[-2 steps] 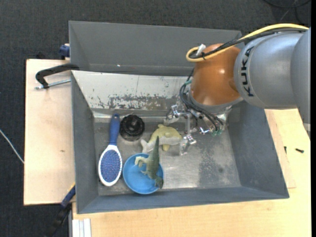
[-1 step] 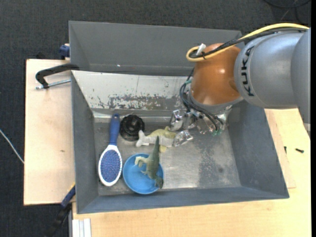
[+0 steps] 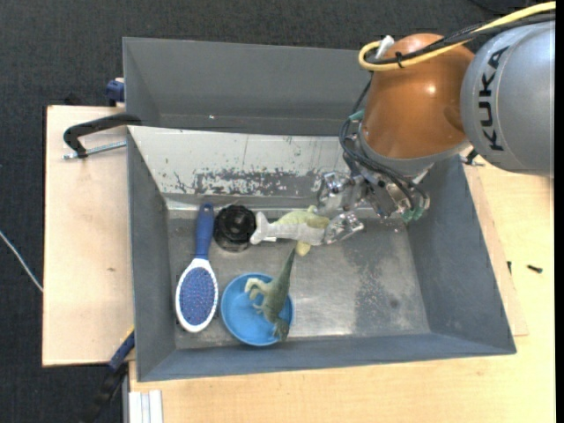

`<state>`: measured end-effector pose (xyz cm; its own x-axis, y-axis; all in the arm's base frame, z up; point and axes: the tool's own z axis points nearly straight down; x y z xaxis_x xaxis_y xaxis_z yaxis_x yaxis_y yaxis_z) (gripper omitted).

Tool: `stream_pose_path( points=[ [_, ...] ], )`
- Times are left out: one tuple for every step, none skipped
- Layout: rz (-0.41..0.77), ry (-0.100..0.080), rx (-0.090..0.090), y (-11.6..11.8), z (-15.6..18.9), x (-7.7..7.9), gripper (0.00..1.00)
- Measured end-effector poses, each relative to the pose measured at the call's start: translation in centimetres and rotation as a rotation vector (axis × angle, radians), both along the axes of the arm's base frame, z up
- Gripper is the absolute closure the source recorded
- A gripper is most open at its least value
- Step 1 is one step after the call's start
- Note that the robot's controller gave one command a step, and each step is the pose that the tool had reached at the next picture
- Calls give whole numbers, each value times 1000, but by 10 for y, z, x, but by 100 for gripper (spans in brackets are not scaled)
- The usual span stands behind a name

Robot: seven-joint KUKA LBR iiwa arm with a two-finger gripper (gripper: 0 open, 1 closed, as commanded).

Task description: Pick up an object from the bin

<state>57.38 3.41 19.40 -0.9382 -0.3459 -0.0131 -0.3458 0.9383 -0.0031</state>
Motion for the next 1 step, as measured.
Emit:
stream_pose_path(
  points=[
    [337,-1,-5,-27,136,-11,100]
  ],
)
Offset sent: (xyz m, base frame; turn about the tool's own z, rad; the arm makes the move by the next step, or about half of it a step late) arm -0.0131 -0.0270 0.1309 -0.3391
